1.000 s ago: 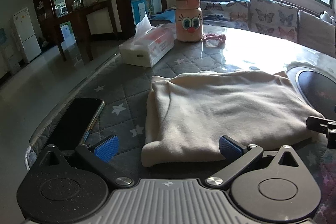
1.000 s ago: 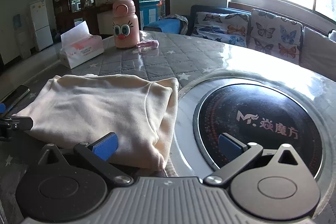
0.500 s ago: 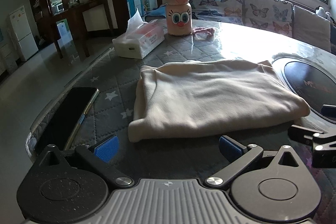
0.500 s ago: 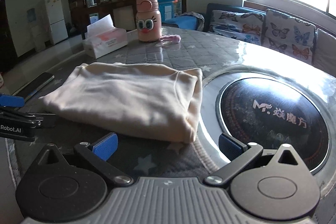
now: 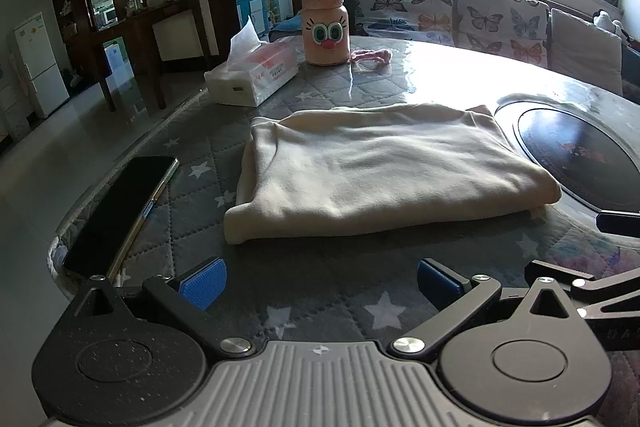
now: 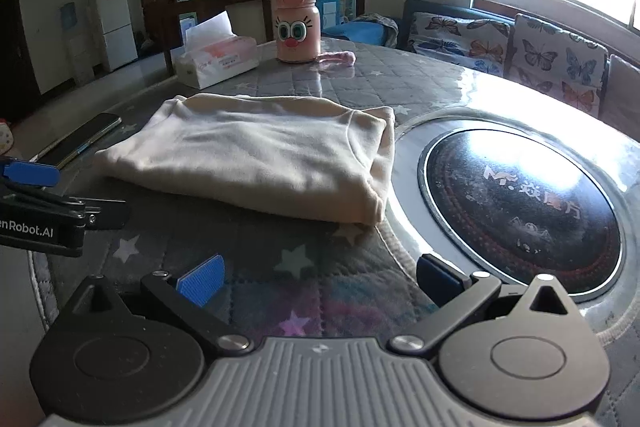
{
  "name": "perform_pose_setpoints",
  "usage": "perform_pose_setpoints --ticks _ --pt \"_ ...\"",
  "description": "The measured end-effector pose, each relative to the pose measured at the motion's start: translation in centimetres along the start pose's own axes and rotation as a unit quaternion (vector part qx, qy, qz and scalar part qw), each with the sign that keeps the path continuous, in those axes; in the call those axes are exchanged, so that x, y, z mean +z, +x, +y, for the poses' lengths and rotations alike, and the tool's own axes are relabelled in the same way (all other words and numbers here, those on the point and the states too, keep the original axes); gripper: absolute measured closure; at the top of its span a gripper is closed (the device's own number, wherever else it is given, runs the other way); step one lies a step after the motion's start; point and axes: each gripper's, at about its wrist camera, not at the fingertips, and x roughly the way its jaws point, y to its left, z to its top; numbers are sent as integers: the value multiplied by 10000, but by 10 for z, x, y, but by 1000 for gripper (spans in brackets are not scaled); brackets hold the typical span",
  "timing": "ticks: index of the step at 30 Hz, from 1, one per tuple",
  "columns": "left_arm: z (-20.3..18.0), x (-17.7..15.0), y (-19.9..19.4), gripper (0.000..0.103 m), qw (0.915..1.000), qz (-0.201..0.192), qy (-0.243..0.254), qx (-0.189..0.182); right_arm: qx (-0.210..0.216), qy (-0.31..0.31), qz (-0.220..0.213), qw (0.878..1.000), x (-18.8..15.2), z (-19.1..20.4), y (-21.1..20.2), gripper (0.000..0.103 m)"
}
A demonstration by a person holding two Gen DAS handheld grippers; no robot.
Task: Fold clothes
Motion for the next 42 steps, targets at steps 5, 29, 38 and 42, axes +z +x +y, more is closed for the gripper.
perform_pose_setpoints --ticks 5,29,38,42 --pt "-3 -6 -5 0 10000 -6 -43 -36 -17 21 -17 10000 -6 6 -7 0" --pt "-6 -22 -14 0 9999 46 -109 -97 -57 35 -50 10000 -21 23 -24 0" --pt "-12 -26 -18 0 9999 64 -65 -95 -32 71 -57 10000 -23 23 -26 0" --pt "-13 -28 -20 0 9999 59 -58 -92 -21 78 -68 9999 -24 24 -28 0"
